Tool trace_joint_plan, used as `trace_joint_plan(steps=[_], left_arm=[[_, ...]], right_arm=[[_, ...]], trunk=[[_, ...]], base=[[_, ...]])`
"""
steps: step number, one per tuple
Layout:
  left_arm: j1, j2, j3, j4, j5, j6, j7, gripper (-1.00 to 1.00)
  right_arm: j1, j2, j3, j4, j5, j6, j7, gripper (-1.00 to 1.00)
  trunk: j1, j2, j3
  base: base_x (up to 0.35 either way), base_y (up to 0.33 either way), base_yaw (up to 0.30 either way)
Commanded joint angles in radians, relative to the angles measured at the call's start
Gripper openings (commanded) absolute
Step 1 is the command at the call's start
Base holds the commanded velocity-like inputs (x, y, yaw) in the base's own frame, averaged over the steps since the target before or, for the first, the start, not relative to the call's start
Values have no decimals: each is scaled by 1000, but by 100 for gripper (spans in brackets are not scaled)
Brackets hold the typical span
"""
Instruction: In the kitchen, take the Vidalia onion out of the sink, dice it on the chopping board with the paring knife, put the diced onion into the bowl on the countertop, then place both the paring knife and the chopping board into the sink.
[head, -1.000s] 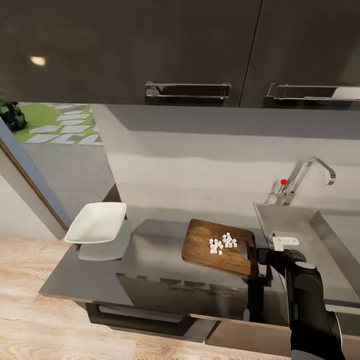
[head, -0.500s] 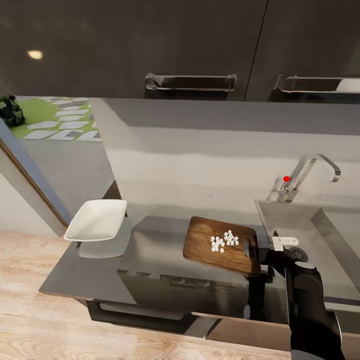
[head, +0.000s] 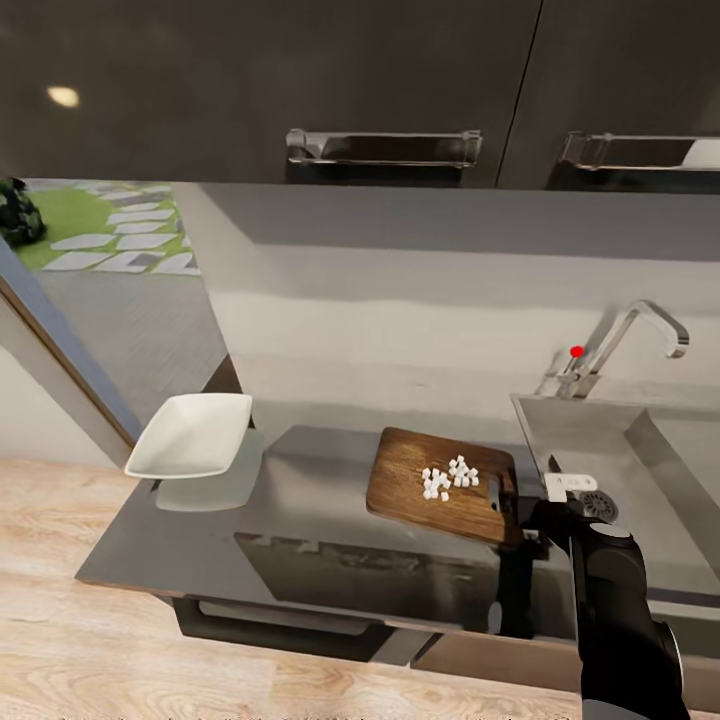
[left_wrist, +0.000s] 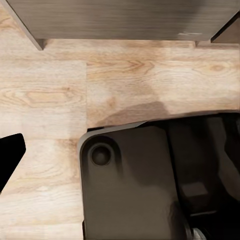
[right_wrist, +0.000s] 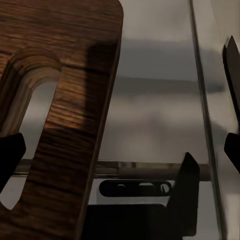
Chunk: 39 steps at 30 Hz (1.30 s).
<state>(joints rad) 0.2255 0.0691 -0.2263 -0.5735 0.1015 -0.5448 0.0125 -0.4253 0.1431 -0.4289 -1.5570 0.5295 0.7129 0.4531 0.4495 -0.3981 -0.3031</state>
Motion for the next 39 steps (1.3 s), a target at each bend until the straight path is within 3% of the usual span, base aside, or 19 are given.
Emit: trace_joint_plan(steps=[1,13,37,38,39], left_arm=[[0,1,-7,-1,10,-1,1,100],[0,1,-7,3,10,-1,1,100],[0,1,-8,4,10,-1,1,100],[0,1,-8,4,10,-1,1,100],[0,1,-8,4,10,-1,1,100]], right_arm=[[-1,1,-2,-1,10,2,10,100],[-1,2,-2,-1,10,3,10,100],[-1,3,4,9,9,4,10,100],[-1,3,4,9,9,7,10,-100],[-1,3,4,9,9,12,10,-100]], trunk=[[1,-2,-3],[1,-2,-22],[1,-2,-23],[1,-2,-23],[1,-2,-23]], base=[[0,0,0],[0,0,0],[0,0,0],[0,0,0],[0,0,0]])
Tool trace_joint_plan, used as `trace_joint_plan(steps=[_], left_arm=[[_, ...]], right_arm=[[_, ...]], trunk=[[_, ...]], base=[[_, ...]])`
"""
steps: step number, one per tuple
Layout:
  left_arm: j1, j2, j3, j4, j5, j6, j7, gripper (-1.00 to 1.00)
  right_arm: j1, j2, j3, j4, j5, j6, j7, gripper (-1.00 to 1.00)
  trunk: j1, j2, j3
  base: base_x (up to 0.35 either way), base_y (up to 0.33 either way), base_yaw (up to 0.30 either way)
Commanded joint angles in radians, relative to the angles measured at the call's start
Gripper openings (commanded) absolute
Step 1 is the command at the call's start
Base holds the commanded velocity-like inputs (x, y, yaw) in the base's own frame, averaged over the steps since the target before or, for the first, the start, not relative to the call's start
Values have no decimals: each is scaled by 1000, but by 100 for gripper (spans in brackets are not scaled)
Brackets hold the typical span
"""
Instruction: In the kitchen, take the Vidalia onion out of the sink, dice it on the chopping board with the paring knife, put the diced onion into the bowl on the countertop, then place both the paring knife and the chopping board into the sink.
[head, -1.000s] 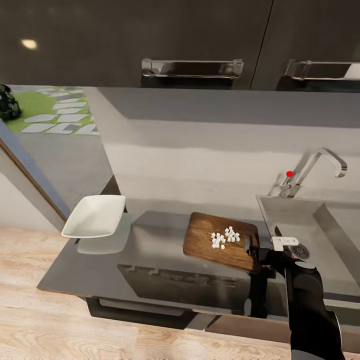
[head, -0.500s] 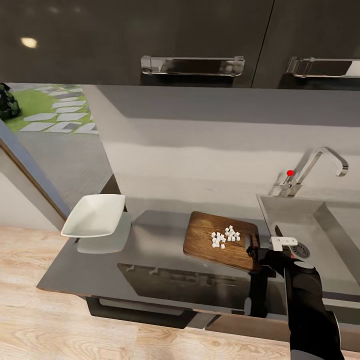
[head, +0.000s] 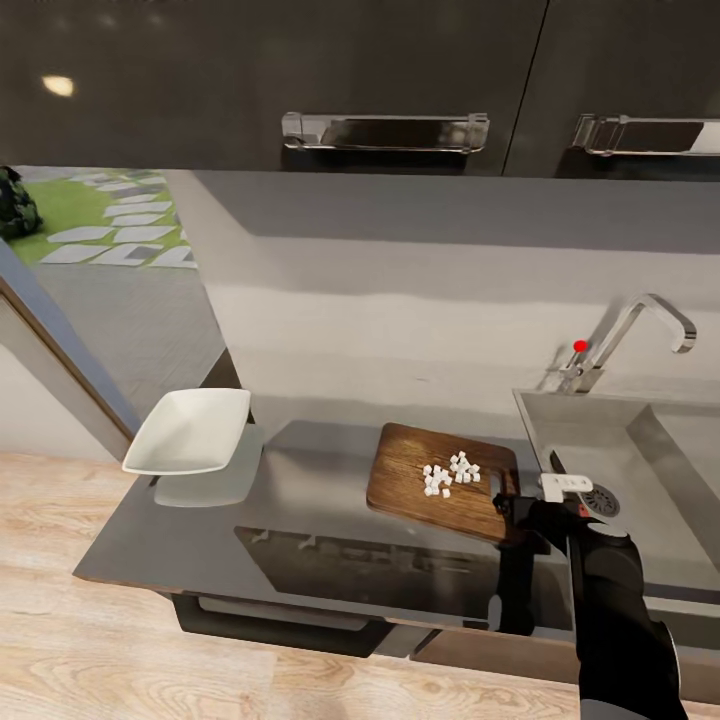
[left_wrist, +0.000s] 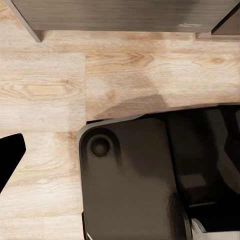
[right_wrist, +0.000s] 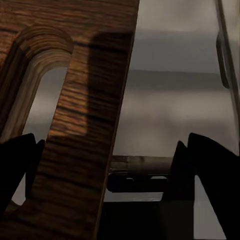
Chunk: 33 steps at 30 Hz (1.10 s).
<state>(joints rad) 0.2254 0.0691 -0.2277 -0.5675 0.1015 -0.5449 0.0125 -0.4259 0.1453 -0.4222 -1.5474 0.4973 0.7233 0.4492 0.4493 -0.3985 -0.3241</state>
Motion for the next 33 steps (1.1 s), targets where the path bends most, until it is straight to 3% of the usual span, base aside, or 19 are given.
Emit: trace_joint_plan(steps=[1,16,33], left_arm=[[0,1,-7,-2,10,-1,1,100],[0,1,-7,-2,10,-1,1,100],[0,1,-5,-2,10,-1,1,100]], right_arm=[[-1,1,-3,0,41,9,14,-100],[-1,0,-4,0,41,21,14,-100],[-1,0,-4,0,41,21,14,-100]], trunk=[[1,-1,-2],[1,-1,-1],[1,-1,22]], base=[[0,0,0],[0,0,-4],[0,5,-116]])
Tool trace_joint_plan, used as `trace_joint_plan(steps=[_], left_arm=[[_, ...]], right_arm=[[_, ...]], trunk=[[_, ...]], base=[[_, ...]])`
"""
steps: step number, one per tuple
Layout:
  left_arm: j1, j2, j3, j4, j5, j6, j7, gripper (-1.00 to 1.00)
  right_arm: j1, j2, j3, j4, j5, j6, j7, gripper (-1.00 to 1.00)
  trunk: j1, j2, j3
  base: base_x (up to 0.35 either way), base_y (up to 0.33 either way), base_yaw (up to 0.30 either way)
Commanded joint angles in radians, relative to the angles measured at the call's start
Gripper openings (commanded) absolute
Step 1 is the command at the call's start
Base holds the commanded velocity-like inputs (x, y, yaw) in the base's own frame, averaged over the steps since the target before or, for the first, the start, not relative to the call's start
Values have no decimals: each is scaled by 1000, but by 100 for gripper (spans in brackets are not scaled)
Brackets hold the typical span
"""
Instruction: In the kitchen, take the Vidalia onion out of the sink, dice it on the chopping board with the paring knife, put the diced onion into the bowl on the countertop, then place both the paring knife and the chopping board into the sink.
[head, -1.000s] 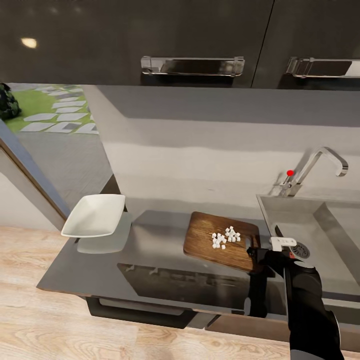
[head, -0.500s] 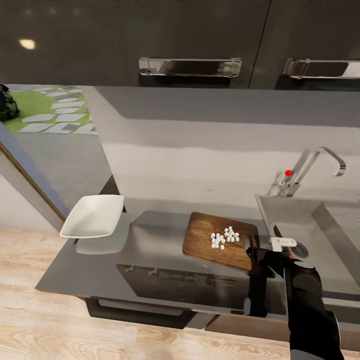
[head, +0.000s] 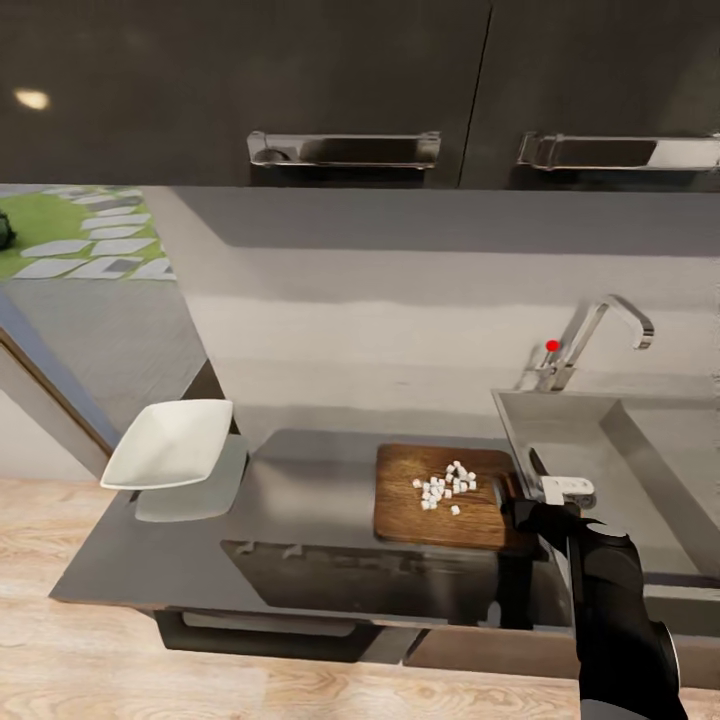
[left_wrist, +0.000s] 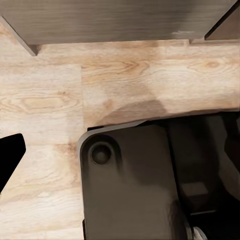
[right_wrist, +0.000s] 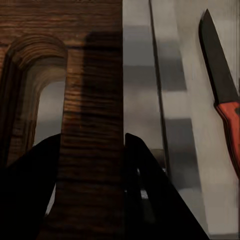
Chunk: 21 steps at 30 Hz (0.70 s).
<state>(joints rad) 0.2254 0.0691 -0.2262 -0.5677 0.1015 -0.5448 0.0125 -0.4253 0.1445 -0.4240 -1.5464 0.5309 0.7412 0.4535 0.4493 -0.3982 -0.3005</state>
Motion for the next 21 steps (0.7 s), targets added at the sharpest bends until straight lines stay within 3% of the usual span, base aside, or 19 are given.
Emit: trace_joint_plan(steps=[1,17,21], left_arm=[[0,2,-7,-2,11,-1,1,100],[0,2,-7,-2,11,-1,1,100],[0,2,-7,-2,11,-1,1,100]], right_arm=[[-1,1,-2,-1,8,3,10,-100],[-1,1,-2,-1,8,3,10,-100],[-1,1,-2,-1,8,3,10,-100]], trunk=[[1,-2,0],[1,-2,23],[1,-2,29]], base=[[0,147,-97],[0,275,-90],[0,92,-84]])
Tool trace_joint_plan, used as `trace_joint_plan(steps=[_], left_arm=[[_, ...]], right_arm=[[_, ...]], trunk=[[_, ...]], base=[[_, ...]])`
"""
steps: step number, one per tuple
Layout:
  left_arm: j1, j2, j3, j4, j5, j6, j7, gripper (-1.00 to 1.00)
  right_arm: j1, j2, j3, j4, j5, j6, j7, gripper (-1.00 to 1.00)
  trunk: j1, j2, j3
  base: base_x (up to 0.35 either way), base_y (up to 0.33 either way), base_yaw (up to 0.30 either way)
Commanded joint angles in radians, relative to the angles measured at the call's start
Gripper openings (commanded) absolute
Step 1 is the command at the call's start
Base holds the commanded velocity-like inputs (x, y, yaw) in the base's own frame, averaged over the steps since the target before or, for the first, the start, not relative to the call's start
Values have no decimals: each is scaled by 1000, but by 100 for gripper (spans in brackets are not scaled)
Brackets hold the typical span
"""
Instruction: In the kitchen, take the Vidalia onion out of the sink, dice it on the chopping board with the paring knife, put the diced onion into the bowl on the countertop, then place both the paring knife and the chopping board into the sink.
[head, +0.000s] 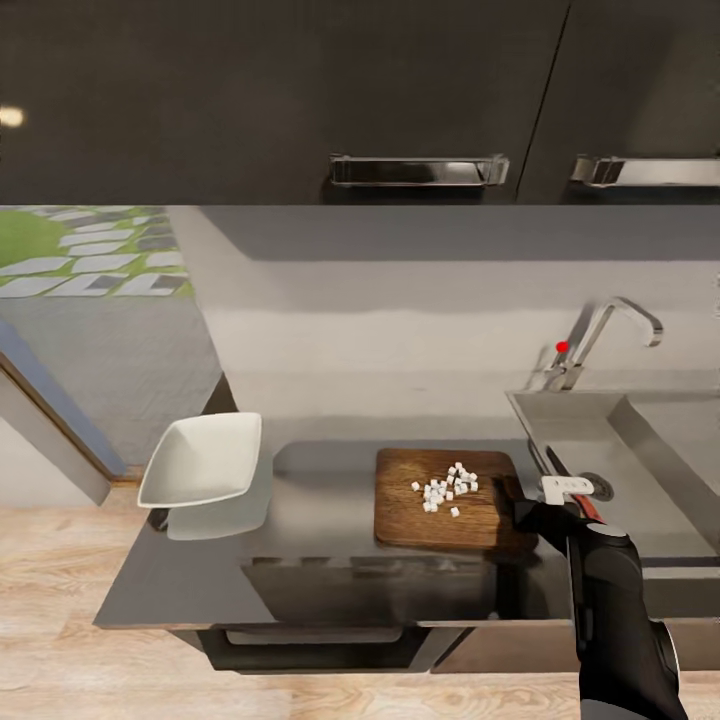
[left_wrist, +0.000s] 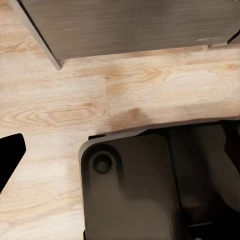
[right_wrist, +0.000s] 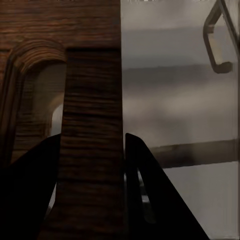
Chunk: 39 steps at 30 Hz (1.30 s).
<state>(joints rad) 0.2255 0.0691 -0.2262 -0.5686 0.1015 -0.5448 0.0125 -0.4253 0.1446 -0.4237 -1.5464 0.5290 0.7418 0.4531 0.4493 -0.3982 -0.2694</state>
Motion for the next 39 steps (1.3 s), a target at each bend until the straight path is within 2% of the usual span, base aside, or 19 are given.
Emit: trace_joint_plan(steps=[1,11,28,39], left_arm=[[0,1,-7,-1,10,-1,1,100],[0,1,-7,-2,10,-1,1,100],[0,1,-7,-2,10,-1,1,100],[0,1,-7,-2,10,-1,1,100]], right_arm=[[-1,1,-2,-1,9,2,10,-100],[-1,1,-3,-1,10,3,10,-100],[-1,1,-3,-1,11,3,10,-100],[-1,1,-3,-1,11,4,10,-100]], trunk=[[1,-2,0],[1,-2,9],[1,-2,27],[1,-2,44]], base=[[0,20,-45],[0,2,-4],[11,35,177],[2,5,20]])
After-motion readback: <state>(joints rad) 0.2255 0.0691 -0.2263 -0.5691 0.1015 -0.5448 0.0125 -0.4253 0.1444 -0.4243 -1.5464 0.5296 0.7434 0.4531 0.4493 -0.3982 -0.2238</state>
